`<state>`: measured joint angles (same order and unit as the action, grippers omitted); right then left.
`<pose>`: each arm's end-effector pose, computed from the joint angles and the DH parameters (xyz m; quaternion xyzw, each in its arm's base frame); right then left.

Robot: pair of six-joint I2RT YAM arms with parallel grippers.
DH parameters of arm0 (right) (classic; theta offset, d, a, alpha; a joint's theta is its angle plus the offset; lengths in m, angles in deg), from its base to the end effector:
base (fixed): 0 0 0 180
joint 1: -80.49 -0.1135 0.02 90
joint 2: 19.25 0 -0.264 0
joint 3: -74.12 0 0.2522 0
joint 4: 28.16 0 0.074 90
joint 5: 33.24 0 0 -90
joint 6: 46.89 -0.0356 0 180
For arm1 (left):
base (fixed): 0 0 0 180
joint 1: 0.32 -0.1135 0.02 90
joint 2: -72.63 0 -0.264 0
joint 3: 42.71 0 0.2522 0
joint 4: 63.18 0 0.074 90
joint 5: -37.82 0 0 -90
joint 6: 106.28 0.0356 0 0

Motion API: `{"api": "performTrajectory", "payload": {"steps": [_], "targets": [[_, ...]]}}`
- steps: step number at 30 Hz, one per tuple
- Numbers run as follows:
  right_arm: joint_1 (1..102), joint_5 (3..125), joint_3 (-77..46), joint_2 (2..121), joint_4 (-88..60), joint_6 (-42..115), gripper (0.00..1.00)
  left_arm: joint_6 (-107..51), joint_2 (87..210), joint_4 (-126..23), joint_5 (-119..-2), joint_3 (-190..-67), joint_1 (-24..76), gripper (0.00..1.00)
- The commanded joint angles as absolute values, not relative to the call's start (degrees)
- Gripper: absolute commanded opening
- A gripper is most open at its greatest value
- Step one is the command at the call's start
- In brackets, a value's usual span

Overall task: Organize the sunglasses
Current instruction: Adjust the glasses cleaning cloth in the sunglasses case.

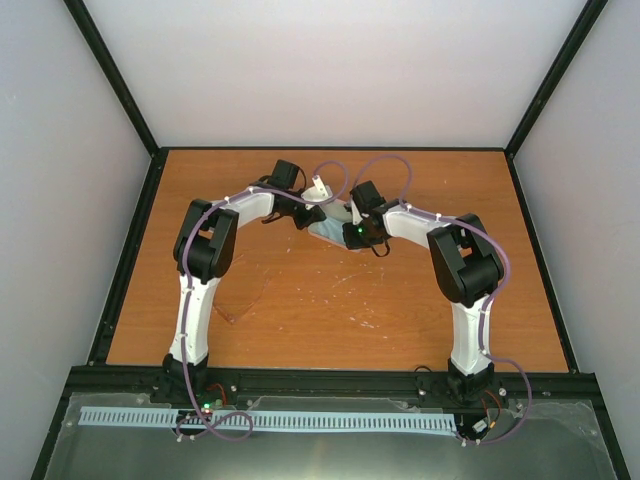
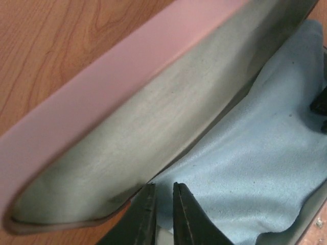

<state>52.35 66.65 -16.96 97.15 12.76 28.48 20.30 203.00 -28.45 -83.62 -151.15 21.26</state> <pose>0.3580 0.1984 0.1423 -0.1323 0.9661 0.1533 0.1602 0.4417 -0.1947 0.1332 0.5161 0.7681 -0.2213 0.3076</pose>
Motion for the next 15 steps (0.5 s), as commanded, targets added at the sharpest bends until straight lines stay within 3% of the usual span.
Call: {"api": "performTrajectory", "payload": {"steps": [1,5,15], "targets": [[52.2,63.2,-16.0,99.6,16.7,28.7,0.13,20.8,202.1,-30.4,-83.3,-151.7,20.2,0.16],[52.2,62.3,-16.9,99.6,16.9,28.9,0.15,20.2,198.5,-32.4,-84.3,-147.3,20.1,0.20],[52.4,56.1,-18.7,102.5,20.1,32.4,0.15,15.3,188.4,-38.3,-87.0,-136.0,18.8,0.18]]}}
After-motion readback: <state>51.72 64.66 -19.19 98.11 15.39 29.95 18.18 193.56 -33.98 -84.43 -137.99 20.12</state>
